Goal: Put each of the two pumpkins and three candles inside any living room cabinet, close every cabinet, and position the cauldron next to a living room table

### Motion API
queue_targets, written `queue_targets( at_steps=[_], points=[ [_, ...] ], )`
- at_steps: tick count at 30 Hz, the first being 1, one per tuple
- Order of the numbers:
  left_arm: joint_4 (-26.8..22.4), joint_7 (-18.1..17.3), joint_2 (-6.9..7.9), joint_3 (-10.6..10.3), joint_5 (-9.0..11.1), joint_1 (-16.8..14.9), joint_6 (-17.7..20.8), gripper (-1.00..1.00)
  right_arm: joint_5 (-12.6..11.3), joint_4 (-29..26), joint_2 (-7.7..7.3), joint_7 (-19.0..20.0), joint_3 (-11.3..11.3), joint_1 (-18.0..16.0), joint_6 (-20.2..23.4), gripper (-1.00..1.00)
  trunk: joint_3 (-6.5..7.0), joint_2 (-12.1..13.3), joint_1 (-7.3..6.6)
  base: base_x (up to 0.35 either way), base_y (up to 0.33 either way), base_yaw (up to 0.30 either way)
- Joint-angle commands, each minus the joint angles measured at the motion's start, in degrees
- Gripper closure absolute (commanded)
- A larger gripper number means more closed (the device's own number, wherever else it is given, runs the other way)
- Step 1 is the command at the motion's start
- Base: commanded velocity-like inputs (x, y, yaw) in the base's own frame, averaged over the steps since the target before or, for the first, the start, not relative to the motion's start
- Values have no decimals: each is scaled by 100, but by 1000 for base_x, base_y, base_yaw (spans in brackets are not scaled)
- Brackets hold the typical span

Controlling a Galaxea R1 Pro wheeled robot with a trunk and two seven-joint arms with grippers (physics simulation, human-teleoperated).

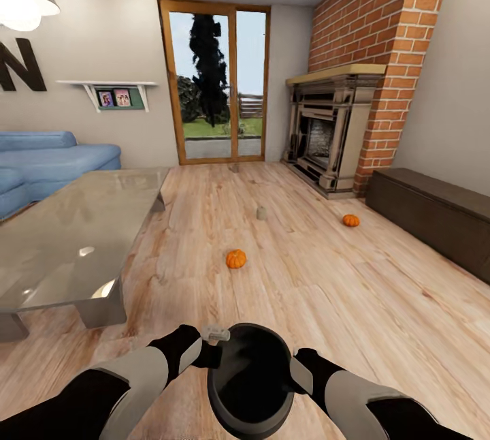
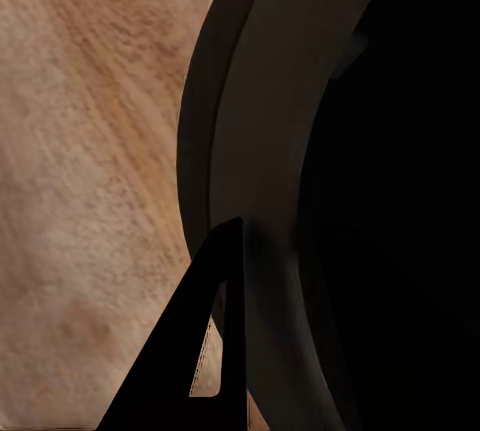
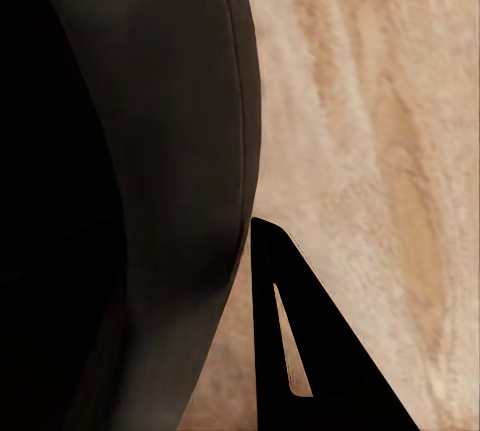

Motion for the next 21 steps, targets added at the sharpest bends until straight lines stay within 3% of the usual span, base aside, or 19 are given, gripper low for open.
queue_targets(
  at_steps=[1,21],
  points=[
    [11,41,0,-186,-113,-1,17,100,104,-86,1,-24,-193,-7,-79,100,-5,-3,-2,0,0,287],
    [16,41,0,-185,-118,-1,17,100,104,-83,1,-24,-197,-7,-79,100,-5,-3,-2,0,0,287]
  ],
)
